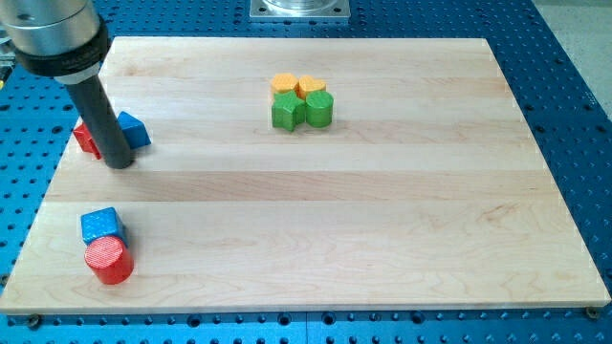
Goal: Move the triangle to the bottom right of the red star
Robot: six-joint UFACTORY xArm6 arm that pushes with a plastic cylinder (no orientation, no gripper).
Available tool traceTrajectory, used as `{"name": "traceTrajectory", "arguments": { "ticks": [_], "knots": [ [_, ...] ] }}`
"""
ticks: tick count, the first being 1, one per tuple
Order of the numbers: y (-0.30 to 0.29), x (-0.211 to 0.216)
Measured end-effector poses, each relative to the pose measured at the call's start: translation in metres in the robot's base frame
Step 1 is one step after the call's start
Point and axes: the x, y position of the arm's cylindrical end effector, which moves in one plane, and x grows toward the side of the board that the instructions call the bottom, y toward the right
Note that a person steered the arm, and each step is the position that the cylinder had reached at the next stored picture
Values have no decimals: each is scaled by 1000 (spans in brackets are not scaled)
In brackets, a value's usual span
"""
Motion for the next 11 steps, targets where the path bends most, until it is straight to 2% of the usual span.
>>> {"name": "traceTrajectory", "arguments": {
  "ticks": [1,2,3,4,6,8,9,10,11],
  "knots": [
    [33,15],
    [98,-20],
    [84,-71],
    [57,-96],
    [55,-69],
    [31,-68],
    [28,-38],
    [37,-39],
    [58,0]
  ]
}}
